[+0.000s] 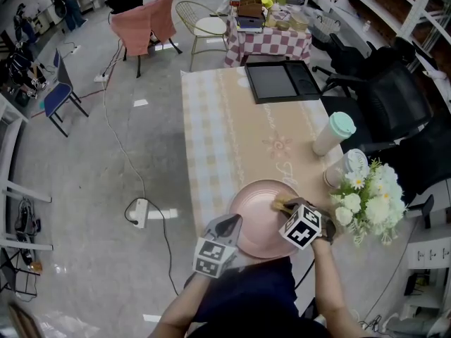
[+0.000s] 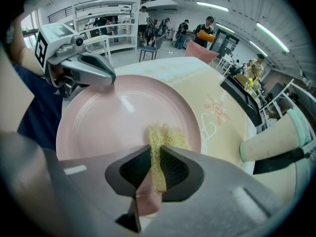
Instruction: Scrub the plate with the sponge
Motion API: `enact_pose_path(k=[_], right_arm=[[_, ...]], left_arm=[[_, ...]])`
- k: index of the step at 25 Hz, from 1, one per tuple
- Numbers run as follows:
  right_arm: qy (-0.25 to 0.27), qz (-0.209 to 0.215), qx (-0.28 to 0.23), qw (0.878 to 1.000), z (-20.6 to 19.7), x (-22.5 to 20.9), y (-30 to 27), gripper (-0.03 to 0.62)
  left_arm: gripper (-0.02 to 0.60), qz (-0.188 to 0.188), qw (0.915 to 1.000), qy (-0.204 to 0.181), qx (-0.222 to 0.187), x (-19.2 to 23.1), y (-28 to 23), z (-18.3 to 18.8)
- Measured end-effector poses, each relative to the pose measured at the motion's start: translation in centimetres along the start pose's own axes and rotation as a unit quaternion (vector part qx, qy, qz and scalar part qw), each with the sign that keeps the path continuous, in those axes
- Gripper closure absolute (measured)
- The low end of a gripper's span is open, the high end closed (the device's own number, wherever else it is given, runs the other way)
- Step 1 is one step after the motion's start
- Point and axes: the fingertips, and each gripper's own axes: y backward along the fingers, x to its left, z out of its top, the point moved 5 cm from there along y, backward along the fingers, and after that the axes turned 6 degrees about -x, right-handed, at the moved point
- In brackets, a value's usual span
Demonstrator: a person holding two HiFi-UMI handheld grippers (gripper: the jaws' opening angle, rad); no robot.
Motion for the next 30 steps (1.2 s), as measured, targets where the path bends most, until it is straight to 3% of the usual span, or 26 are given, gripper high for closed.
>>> enact_pose_path(k=[30], right_arm=[[-0.013, 0.001, 0.009, 1.000, -1.4, 2.3, 1.3, 0.539]], left_arm=[[0.569, 0.004, 1.0000, -0.001, -0.001, 0.0, 0.1, 0.2]])
